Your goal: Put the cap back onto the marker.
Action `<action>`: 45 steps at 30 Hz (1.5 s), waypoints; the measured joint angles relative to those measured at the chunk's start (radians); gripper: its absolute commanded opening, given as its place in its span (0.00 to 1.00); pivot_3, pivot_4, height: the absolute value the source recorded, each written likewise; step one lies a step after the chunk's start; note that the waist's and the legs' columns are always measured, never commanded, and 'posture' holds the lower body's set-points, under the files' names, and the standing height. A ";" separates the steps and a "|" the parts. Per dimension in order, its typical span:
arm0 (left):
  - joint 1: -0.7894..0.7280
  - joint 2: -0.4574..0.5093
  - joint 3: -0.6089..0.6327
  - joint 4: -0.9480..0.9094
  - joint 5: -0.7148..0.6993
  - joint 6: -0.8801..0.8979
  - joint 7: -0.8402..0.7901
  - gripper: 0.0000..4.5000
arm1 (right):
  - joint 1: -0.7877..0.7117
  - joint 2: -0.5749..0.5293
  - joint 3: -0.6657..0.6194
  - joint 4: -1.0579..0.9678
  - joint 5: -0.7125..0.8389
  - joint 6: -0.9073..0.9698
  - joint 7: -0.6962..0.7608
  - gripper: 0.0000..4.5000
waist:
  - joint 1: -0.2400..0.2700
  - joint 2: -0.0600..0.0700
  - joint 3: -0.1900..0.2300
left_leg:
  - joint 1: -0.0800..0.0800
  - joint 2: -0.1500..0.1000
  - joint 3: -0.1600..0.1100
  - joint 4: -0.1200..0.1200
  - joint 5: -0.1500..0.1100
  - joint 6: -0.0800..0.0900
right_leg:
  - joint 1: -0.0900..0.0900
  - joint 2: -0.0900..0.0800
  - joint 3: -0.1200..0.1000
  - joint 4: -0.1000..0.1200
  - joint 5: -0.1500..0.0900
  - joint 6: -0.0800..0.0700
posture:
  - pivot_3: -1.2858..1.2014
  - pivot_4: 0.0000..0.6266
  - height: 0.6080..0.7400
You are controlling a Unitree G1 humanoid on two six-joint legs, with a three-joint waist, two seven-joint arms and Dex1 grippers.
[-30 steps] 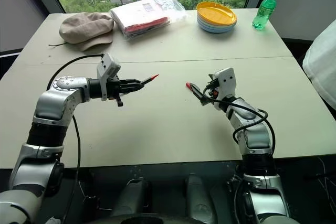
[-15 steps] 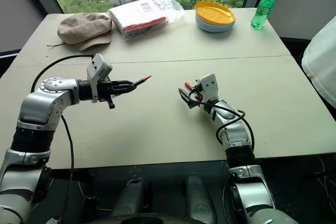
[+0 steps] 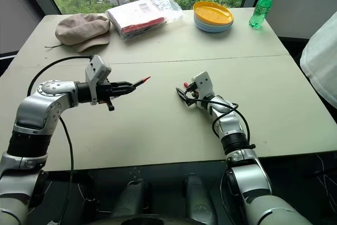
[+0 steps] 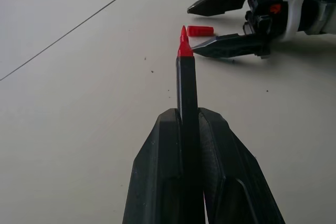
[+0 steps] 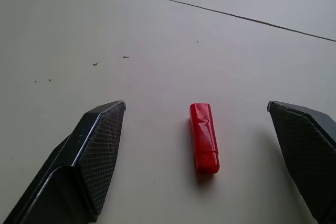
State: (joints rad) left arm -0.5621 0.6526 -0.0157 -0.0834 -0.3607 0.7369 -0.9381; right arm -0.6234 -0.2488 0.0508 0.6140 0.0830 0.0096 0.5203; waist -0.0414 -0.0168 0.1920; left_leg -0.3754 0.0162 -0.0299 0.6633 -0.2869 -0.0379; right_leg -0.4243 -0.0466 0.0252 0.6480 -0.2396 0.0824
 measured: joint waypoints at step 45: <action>-0.002 -0.034 -0.012 0.025 0.000 -0.050 0.035 0.00 | 0.027 -0.068 0.003 -0.267 0.003 0.416 0.080 0.01 | 0.013 0.000 0.000 | 0.000 0.000 0.000 0.000 0.000 0.000 | 0.000 0.000 0.000 0.000 0.000 0.000 | 0.52 0.24 1.00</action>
State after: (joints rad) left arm -0.5639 0.6188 -0.0275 -0.0587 -0.3605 0.6872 -0.9029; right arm -0.5969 -0.3165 0.0537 0.3470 0.0855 0.4252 0.6001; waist -0.0286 -0.0169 0.1920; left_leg -0.3752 0.0162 -0.0298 0.6634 -0.2869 -0.0379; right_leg -0.4239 -0.0464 0.0250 0.6476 -0.2397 0.0823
